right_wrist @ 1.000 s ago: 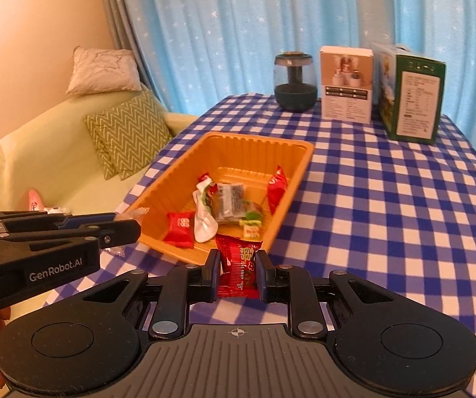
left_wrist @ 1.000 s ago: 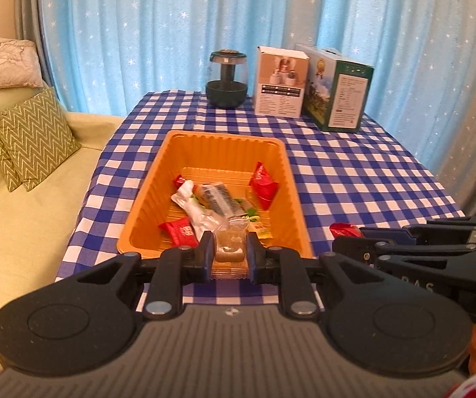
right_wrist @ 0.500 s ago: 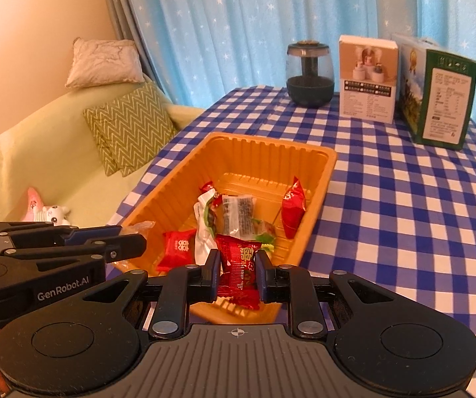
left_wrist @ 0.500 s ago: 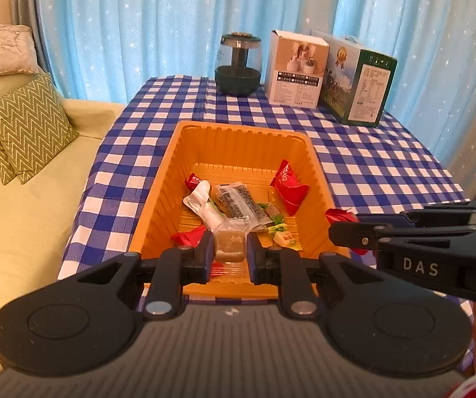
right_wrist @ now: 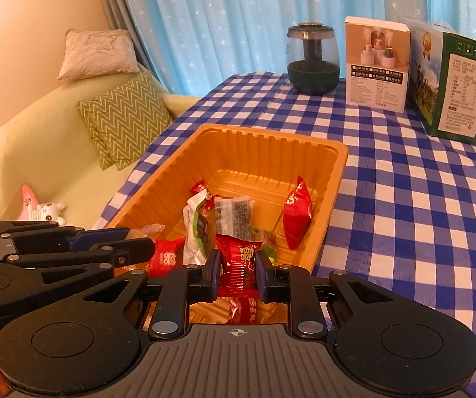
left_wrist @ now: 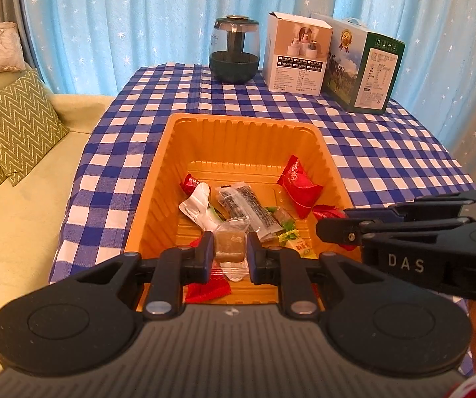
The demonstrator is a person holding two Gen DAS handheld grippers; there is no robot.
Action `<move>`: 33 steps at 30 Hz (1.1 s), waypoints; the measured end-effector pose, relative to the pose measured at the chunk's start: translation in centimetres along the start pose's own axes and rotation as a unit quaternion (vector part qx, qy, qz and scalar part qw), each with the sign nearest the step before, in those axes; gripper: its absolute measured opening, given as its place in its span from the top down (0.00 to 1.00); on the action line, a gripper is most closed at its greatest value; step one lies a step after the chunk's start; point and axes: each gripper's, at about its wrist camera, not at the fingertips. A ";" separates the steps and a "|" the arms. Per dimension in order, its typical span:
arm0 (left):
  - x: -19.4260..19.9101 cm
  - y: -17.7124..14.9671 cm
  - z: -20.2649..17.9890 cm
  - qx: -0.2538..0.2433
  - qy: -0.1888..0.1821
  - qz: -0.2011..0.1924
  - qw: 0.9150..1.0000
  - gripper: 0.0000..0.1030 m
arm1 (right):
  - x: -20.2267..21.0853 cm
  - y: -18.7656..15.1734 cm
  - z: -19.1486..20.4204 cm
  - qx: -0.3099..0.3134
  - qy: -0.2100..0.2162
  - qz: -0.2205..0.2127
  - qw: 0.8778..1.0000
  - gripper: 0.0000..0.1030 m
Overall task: Organize snacks
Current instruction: 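Open the left tool to drop the brown candy while the right tool drops the red candy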
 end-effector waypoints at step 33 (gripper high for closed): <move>-1.7 1.7 1.7 -0.006 0.006 -0.004 1.000 0.63 | -3.2 3.0 -2.1 -0.039 0.041 0.003 0.998 0.64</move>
Point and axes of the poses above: each gripper's, at about its wrist camera, not at the fingertips, and x roughly against the way its jaws point, z to its left, y to its top, and after that the axes turned 3 degrees about z, right-handed
